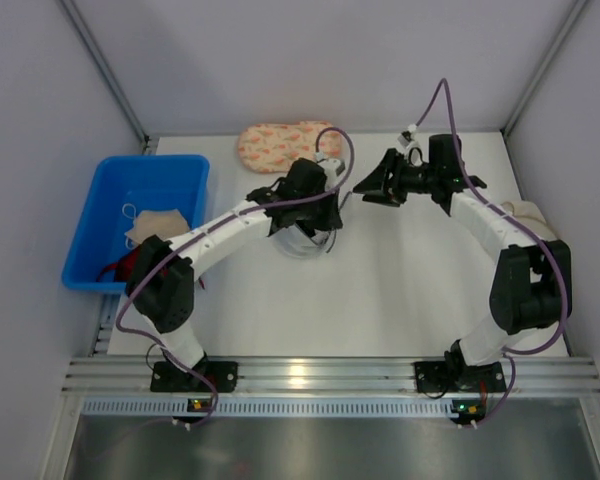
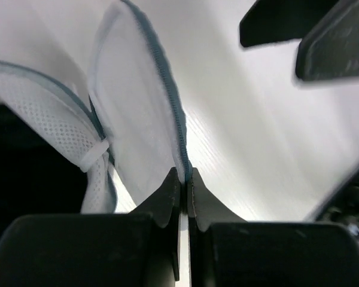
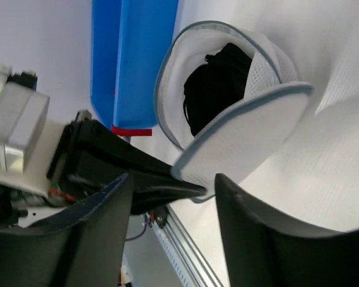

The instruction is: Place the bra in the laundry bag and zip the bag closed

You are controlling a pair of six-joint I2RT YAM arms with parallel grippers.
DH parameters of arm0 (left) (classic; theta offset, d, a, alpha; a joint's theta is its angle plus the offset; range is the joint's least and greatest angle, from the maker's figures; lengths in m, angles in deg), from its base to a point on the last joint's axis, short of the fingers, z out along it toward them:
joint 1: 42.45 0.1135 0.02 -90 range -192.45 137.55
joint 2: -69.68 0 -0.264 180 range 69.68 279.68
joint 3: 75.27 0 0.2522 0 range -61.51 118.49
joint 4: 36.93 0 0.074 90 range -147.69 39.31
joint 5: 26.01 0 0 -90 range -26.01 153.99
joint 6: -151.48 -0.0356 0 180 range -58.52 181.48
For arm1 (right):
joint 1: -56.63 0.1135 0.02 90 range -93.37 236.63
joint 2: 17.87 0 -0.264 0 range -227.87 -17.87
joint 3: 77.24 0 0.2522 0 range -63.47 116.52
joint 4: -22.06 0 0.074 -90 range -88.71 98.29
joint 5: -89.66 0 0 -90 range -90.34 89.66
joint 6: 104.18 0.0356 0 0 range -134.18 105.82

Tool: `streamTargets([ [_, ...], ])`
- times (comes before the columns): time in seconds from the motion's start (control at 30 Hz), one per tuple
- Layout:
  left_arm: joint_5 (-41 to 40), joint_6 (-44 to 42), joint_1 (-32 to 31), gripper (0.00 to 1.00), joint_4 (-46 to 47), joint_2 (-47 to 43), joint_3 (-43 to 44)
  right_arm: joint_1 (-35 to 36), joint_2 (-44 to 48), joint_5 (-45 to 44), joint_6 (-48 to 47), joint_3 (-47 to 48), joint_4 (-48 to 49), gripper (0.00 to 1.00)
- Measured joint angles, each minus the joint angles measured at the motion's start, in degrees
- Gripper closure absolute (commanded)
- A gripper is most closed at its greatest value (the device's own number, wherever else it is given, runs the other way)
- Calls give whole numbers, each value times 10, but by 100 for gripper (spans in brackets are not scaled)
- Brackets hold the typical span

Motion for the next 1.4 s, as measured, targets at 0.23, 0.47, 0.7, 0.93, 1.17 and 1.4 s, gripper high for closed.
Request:
streamTargets([
  [0.23, 240, 157, 141, 100, 153, -129, -149, -44, 1, -1, -43, 10, 11, 31],
  [0.47, 359, 355, 222, 100, 357, -163, -241, -59, 1, 16, -57, -31, 43, 29],
  [0.7, 404, 495, 246, 100, 482, -159, -289, -57, -38, 75, 36, -139, 180, 17],
  [0.93, 422, 567, 264, 100, 557, -148, -315, -36, -127, 111, 237, -224, 487, 16],
  [1.17, 426, 603, 281, 100, 593, -137, -341, 14, -213, 117, 412, -217, 742, 16],
  [1.4, 432, 614, 287, 100, 608, -135, -356, 43, -269, 117, 499, -190, 811, 18],
])
